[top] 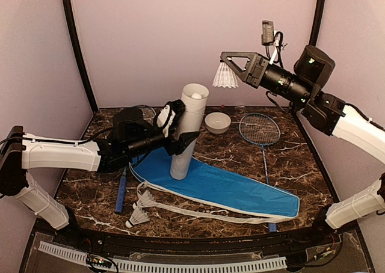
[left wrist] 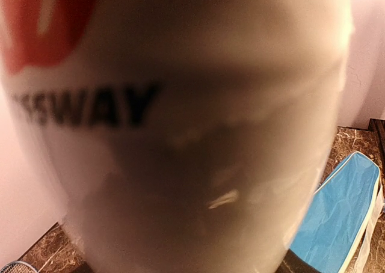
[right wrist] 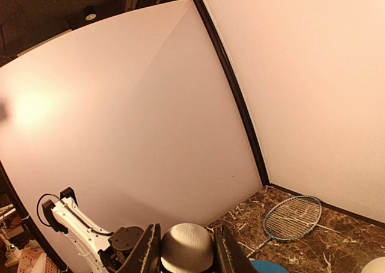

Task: Pack up the badminton gear
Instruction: Place the shuttlecock in the shuttle tube.

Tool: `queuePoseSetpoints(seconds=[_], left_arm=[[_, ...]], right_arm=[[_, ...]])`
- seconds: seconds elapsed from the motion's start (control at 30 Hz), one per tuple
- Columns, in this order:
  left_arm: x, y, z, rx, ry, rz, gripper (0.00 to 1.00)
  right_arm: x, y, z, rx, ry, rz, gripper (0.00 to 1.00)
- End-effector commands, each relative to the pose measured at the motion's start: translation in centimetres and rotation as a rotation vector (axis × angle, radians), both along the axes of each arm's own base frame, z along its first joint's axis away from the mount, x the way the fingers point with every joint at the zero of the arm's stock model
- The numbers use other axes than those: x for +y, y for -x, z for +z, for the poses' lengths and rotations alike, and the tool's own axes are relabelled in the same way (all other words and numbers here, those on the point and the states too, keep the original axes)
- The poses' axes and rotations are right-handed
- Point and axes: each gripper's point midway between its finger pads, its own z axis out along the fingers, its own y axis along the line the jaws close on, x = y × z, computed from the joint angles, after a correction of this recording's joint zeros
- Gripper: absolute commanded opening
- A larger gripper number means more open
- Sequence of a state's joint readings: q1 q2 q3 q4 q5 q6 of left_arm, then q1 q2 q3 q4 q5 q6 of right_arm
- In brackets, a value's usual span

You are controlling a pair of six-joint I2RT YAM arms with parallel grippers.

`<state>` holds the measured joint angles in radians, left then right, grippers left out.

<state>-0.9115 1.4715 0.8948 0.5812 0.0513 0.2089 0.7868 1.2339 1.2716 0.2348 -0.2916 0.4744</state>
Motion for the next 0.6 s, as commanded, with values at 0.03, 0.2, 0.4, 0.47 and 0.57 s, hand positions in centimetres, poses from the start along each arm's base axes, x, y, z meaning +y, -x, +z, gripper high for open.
queuePoseSetpoints(seconds=[0.03,0.2,0.4,0.47,0.57], left_arm=[[-0.1,0.5,-3.3,0.102,-0.07,-0.025,0.68],[0.0,0.5,-3.3,0.098,-0.077,-0.024,0.68],[0.0,0.4,-3.1,0.095,-0.075,-0.02,0.68],[0.0,0.5,-3.2,0.096,-0.076,-0.021,0.68],[-0.1,0.5,-3.1,0.095,-0.075,-0.023,0.68]], right_arm=[[2.4,0.6,3.0,-0.025,-0.075,0.059,0.25],[4.5,-0.2,2.0,0.02,-0.052,0.079,0.25],[6.1,-0.7,0.9,0.076,-0.04,0.108,0.25],[6.4,-1.0,0.4,0.091,-0.031,0.102,0.24],[6.5,-1.5,-0.3,0.098,-0.015,0.074,0.24]])
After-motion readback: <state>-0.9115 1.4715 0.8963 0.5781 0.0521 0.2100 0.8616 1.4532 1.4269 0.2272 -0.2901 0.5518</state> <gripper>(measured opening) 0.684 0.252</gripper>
